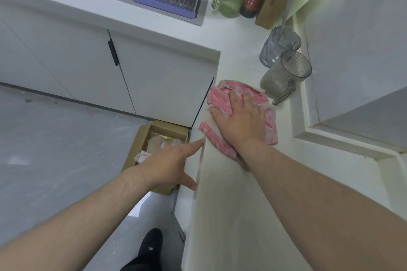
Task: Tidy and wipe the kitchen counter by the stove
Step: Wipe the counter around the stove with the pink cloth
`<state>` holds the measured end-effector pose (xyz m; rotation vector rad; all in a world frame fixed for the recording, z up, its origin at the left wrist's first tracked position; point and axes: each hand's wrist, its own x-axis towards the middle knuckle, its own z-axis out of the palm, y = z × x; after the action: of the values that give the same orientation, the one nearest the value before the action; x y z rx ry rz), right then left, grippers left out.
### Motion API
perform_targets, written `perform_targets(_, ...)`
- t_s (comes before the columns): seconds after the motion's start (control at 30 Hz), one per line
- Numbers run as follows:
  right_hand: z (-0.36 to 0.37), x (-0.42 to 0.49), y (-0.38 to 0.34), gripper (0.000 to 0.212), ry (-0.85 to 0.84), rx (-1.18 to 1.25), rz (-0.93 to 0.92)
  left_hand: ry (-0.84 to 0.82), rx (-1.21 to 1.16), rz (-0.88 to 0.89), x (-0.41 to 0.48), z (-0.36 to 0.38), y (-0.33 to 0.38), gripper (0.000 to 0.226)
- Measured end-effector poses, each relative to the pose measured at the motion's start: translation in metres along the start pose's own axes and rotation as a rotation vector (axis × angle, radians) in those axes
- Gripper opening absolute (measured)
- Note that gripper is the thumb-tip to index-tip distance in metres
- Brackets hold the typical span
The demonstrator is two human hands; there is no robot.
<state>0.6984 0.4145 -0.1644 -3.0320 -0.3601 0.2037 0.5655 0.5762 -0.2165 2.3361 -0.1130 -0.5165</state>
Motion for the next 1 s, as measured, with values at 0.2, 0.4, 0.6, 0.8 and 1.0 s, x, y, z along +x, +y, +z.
perform_targets(0.2,-0.004,0.017,-0.002,0.084,0.002,0.004,0.009,-0.037,-0.027,-0.029,-0.004,-0.001,0.002,0.119)
perform_targets(0.4,-0.002,0.018,-0.002,0.082,0.02,0.014,0.006,-0.03,-0.07,-0.076,-0.016,0.001,0.005,0.11)
perform_targets(0.6,0.005,-0.032,-0.004,0.085,-0.004,0.013,-0.035,-0.017,-0.121,-0.169,-0.052,0.003,-0.004,0.101)
perform_targets(0.8,0.009,-0.132,-0.009,0.084,-0.06,0.012,-0.076,0.037,-0.206,-0.212,-0.099,0.001,0.01,0.094)
perform_targets(1.0,0.015,-0.217,-0.007,0.076,-0.088,0.05,-0.092,0.024,-0.151,-0.13,-0.134,0.012,0.03,0.094)
